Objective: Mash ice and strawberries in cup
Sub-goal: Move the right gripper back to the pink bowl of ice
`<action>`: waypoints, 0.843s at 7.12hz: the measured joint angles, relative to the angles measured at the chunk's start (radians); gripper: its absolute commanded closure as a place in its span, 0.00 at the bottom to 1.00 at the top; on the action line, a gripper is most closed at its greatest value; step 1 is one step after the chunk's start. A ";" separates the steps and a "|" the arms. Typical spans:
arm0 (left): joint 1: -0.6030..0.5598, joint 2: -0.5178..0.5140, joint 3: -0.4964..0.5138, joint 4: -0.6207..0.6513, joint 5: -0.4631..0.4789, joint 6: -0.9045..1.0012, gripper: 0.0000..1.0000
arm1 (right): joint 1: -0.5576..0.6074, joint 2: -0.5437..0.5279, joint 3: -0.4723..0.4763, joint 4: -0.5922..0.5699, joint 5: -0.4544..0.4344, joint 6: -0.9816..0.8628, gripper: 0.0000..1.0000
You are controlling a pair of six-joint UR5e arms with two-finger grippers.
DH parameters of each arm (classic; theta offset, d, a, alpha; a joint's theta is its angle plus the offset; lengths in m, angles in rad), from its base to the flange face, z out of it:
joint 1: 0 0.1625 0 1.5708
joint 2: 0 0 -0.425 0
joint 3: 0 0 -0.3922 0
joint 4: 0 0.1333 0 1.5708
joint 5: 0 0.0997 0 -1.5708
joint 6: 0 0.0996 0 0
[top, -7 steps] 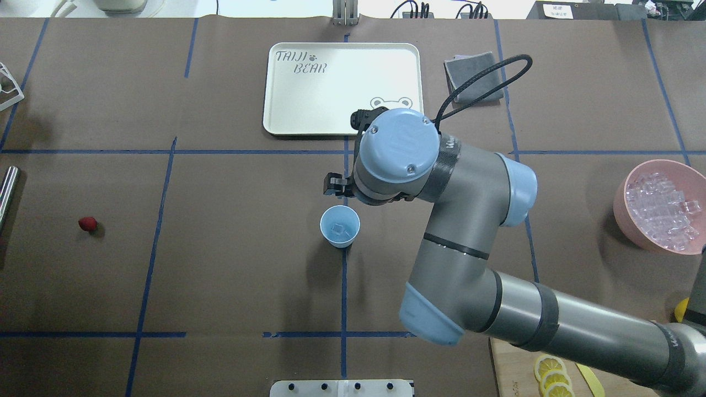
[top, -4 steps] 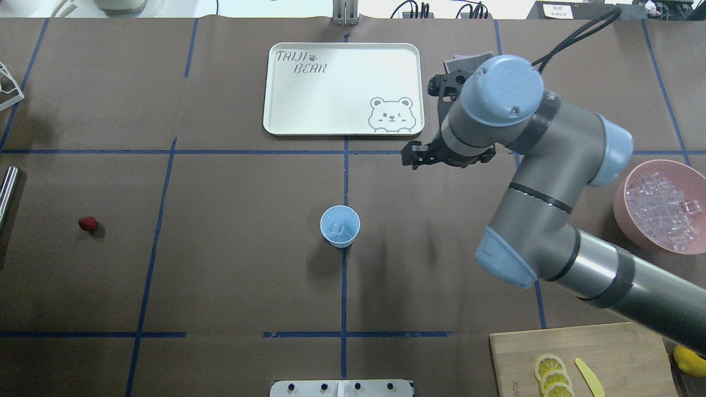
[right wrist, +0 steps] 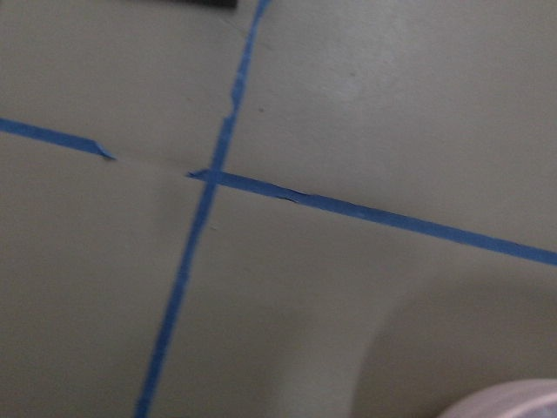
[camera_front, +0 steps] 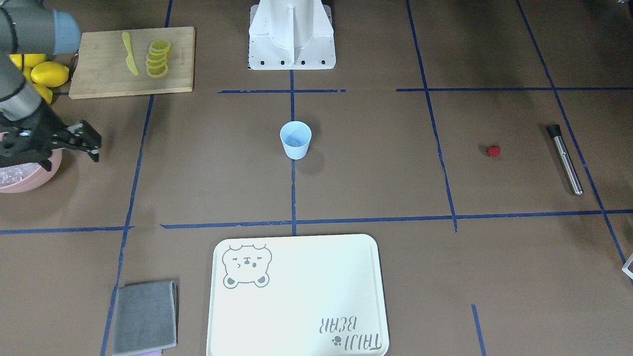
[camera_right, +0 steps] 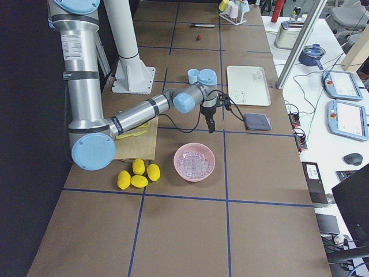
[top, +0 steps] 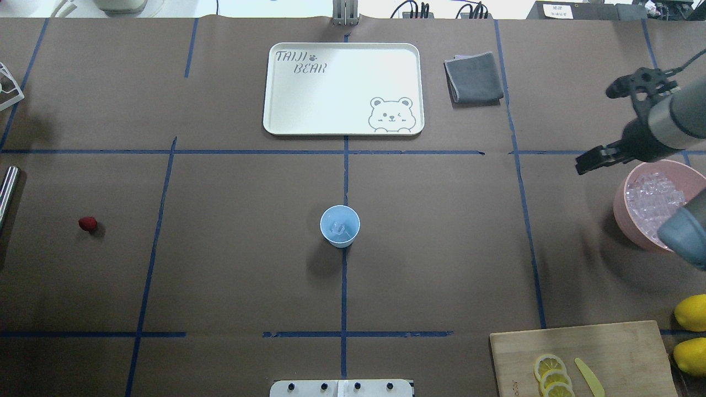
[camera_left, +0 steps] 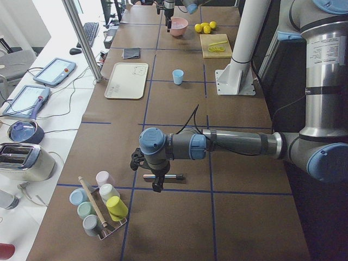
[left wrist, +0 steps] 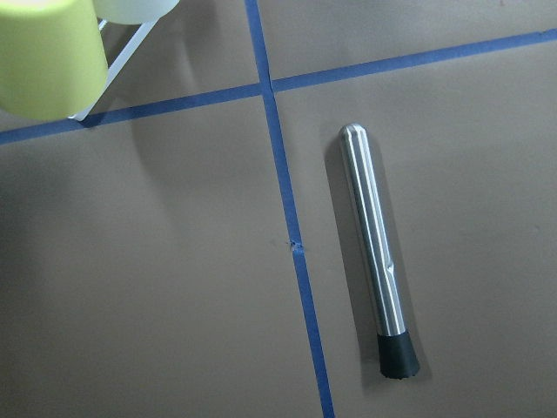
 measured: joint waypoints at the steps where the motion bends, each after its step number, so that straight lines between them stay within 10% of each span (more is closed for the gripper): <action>1: 0.000 0.000 -0.002 0.001 0.000 0.000 0.00 | 0.054 -0.079 0.000 0.021 0.016 -0.103 0.00; 6: 0.000 0.000 -0.007 0.001 0.000 0.000 0.00 | 0.098 -0.167 -0.073 0.035 -0.037 -0.189 0.06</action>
